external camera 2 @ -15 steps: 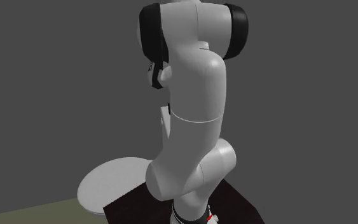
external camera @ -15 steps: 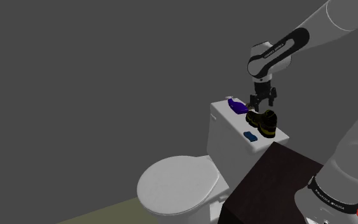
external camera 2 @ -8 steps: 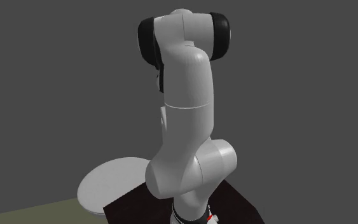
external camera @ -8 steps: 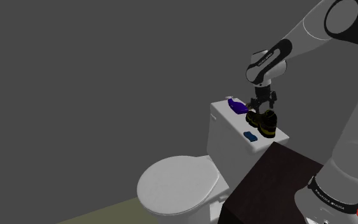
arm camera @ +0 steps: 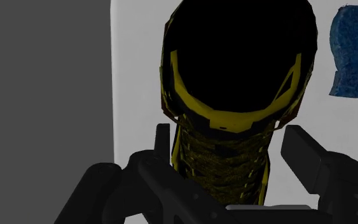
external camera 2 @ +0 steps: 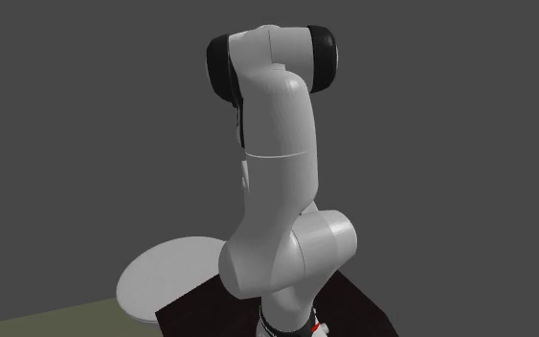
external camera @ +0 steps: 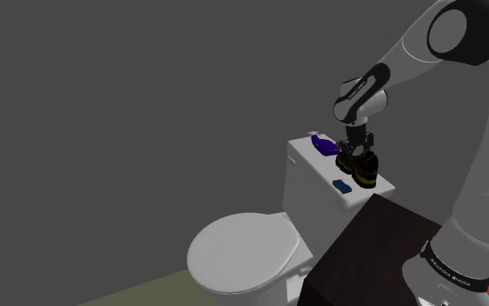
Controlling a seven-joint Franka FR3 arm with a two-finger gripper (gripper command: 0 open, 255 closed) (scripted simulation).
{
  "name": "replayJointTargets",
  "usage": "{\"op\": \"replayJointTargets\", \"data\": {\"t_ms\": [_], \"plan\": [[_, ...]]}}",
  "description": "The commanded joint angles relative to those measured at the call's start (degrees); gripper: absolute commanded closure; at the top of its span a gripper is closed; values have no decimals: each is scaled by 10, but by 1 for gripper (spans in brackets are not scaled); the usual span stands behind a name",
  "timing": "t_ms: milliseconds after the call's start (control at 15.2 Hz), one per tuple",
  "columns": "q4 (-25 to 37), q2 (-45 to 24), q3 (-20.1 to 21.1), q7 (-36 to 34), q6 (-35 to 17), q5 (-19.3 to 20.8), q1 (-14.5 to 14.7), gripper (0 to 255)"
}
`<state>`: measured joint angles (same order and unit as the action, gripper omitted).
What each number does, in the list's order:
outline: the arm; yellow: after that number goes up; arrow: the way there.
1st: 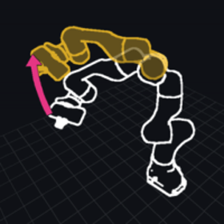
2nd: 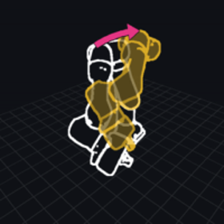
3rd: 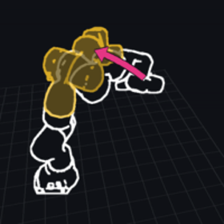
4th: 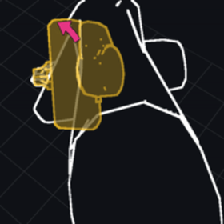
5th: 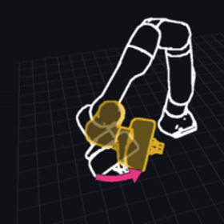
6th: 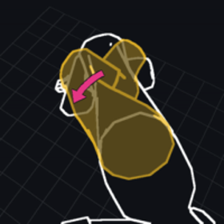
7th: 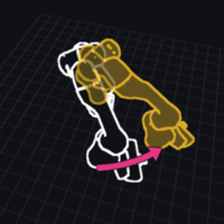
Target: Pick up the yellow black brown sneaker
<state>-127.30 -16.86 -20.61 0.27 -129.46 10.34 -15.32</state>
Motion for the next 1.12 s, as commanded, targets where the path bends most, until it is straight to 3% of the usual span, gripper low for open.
{"op": "replayJointTargets", "data": {"t_ms": [0, 528, 1056], "plan": [[0, -2, 0, 0, -1, 0, 0, 255], [-1, -1, 0, 0, -1, 0, 0, 255], [7, 49, -5, 0, 55, 12, 6, 255]]}}
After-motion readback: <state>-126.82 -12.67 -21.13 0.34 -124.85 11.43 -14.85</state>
